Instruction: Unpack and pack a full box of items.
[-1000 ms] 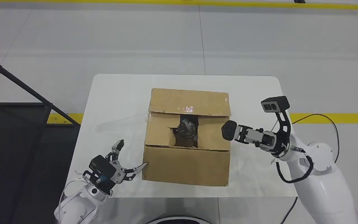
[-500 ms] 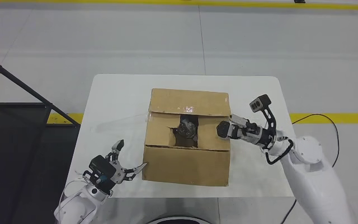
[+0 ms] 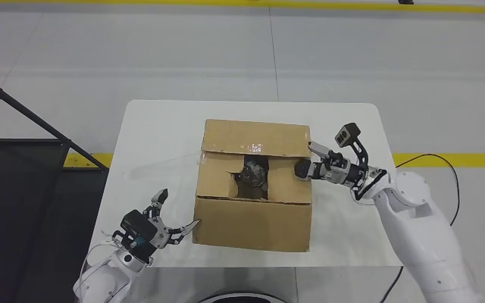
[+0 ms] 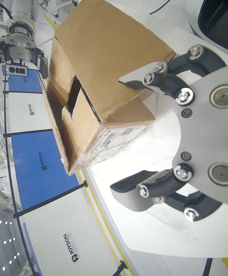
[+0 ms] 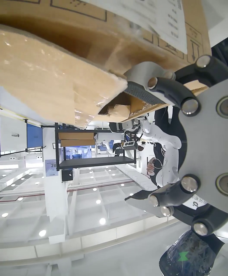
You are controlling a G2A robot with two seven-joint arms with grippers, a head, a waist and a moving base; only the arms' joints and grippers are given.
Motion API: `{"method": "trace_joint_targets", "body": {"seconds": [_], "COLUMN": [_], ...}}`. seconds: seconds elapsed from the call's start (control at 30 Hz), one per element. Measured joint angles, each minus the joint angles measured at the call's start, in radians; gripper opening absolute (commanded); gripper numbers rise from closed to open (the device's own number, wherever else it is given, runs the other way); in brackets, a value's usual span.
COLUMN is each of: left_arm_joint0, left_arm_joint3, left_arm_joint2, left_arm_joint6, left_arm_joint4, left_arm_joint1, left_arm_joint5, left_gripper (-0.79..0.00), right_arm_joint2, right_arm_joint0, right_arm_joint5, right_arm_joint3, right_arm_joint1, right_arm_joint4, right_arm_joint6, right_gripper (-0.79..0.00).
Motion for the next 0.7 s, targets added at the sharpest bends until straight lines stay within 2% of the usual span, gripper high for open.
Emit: {"method": "trace_joint_targets", "body": {"seconds": [0.33,0.53,0.7], "left_arm_joint0": [0.0,0.0,0.0], "left_arm_joint3": [0.0,0.0,0.0], "left_arm_joint2": [0.0,0.0,0.0], "left_arm_joint6": [0.0,0.0,0.0], "left_arm_joint4": [0.0,0.0,0.0], "left_arm_joint1": [0.0,0.0,0.0], "left_arm_joint5": [0.0,0.0,0.0], "left_gripper": [0.0,0.0,0.0], "right_arm_joint2": [-0.052,-0.085,-0.141], "right_arm_joint0": [0.1,0.173,0.268], "right_arm_joint5": [-0.032,-0.087,-0.14], "right_arm_joint3": [0.053,0.098,0.22], "right_arm_joint1": [-0.029,-0.052,-0.083], "right_arm_joint4": [0.027,-0.005,-0.043], "right_arm_joint6": [-0.083,-0.216,-0.322], "right_gripper": [0.0,0.0,0.0]}}
